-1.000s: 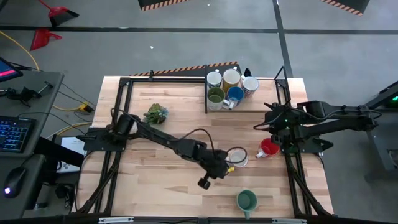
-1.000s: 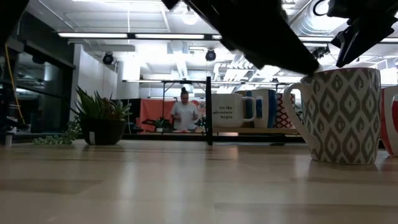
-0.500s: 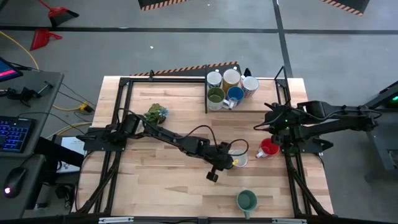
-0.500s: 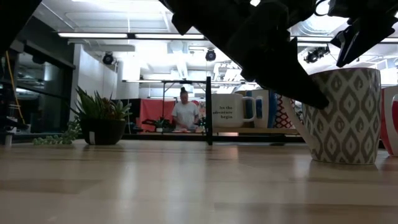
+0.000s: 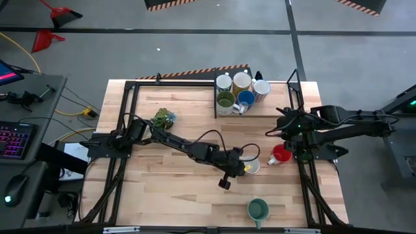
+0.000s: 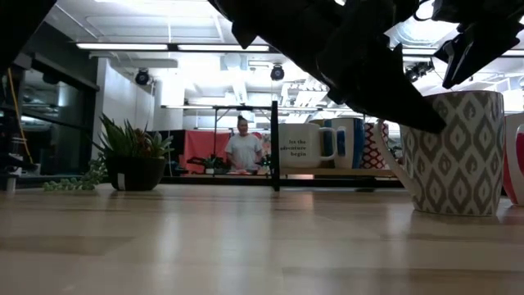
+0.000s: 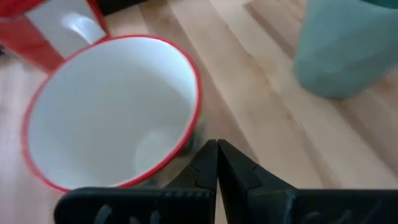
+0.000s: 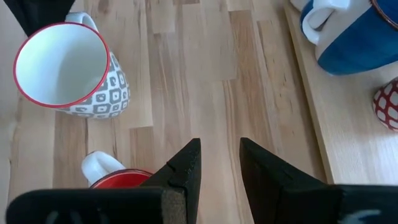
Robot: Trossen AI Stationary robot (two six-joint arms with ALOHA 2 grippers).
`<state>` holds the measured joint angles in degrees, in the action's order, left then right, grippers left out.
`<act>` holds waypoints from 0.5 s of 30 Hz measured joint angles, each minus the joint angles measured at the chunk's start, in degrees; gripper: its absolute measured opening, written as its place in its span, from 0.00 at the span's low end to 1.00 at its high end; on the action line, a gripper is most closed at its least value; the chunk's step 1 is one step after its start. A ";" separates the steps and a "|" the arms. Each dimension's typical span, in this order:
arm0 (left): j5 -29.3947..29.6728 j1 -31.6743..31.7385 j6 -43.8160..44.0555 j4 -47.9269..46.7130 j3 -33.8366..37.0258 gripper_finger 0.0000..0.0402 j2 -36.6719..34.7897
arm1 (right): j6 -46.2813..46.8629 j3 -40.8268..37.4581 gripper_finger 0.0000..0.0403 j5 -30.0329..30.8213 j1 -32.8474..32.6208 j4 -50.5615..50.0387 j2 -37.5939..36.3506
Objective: Place coffee mugs
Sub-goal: Adjust the white gray mug on the table
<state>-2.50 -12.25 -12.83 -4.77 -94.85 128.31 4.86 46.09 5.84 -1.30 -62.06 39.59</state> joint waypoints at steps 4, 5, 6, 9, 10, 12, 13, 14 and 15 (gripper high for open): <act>-2.60 -0.47 1.34 0.19 0.00 0.00 0.00 | -0.85 -0.02 0.22 0.01 0.00 0.00 0.00; -2.58 -0.64 1.65 0.21 0.00 0.00 0.00 | -0.85 -0.02 0.22 0.02 0.00 0.00 0.00; -2.57 -0.87 1.67 0.40 0.00 0.00 0.00 | -0.85 -0.01 0.22 0.03 0.00 0.00 0.00; -2.37 -1.40 2.07 2.11 0.00 0.00 0.00 | -0.85 0.00 0.22 0.03 0.00 0.00 0.00; -2.12 -1.48 2.10 2.62 0.00 0.00 0.00 | -0.85 -0.01 0.22 0.05 0.02 0.00 0.00; -2.04 -1.70 2.13 3.52 0.00 0.00 0.00 | -0.85 -0.02 0.22 0.07 0.00 0.00 0.00; -1.86 -1.79 2.16 3.70 0.00 0.00 0.00 | -0.85 -0.02 0.22 0.09 0.00 0.00 0.00; -1.86 -1.79 2.20 3.80 0.00 0.00 0.00 | -0.84 -0.02 0.22 0.10 0.02 0.01 0.00; -1.84 -1.79 2.26 3.80 0.00 0.00 0.00 | -0.85 -0.02 0.22 0.10 0.00 0.01 0.00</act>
<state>-4.34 -14.04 -10.57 -0.97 -94.85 128.31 4.01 46.06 5.93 -1.30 -62.05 39.59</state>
